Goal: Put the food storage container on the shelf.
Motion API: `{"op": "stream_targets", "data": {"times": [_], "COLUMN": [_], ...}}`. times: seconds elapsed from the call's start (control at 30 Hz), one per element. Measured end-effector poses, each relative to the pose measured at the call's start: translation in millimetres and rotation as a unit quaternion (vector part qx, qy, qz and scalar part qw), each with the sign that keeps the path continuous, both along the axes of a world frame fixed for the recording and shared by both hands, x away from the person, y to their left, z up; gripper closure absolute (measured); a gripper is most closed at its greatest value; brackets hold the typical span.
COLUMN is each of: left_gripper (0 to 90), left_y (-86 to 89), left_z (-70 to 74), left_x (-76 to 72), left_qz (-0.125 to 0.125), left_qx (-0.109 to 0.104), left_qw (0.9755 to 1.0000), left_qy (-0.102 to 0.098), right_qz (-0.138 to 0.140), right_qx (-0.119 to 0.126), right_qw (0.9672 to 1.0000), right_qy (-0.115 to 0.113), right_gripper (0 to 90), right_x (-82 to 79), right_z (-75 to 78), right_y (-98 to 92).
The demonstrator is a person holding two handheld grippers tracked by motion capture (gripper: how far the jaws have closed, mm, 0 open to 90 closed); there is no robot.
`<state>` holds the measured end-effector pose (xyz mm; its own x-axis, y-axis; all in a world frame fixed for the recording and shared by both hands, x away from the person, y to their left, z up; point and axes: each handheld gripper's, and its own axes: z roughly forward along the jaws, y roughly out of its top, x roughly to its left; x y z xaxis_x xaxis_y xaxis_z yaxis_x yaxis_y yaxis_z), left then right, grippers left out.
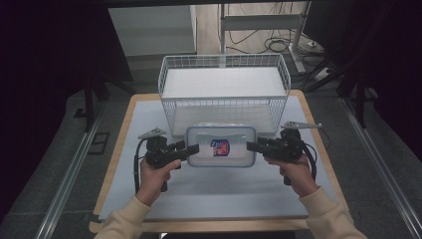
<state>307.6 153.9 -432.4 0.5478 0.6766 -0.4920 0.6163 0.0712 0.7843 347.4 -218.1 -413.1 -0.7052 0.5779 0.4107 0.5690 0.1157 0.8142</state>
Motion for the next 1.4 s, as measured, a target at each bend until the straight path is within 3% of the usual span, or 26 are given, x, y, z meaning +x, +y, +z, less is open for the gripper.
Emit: {"op": "stream_targets", "data": {"times": [0.27,0.63,1.1,1.4], "left_gripper": [40.9,40.9,40.9,40.9], "left_y": [-3.1,-3.7,-4.5,-3.5], "left_z": [23.5,41.8,73.8,97.3], "left_x": [6.7,17.6,27.5,38.5], "left_qz": [-0.002,-0.006,-0.01,-0.006], "left_qx": [-0.001,-0.011,0.002,0.004], "left_qw": [0.9998,0.9997,0.9991,0.9985], "left_qy": [-0.017,-0.02,-0.042,-0.055], "right_qz": [-0.004,-0.006,-0.009,-0.007], "right_qx": [0.002,0.005,0.012,0.013], "right_qw": [0.9998,0.9993,0.9983,0.9975], "right_qy": [-0.021,-0.037,-0.056,-0.069], "right_gripper": [52.5,52.7,52.6,52.6], "right_x": [2.7,9.7,16.9,28.3], "right_z": [23.3,46.7,71.4,95.1], "right_y": [-3.0,-5.1,-6.4,-4.9]}}
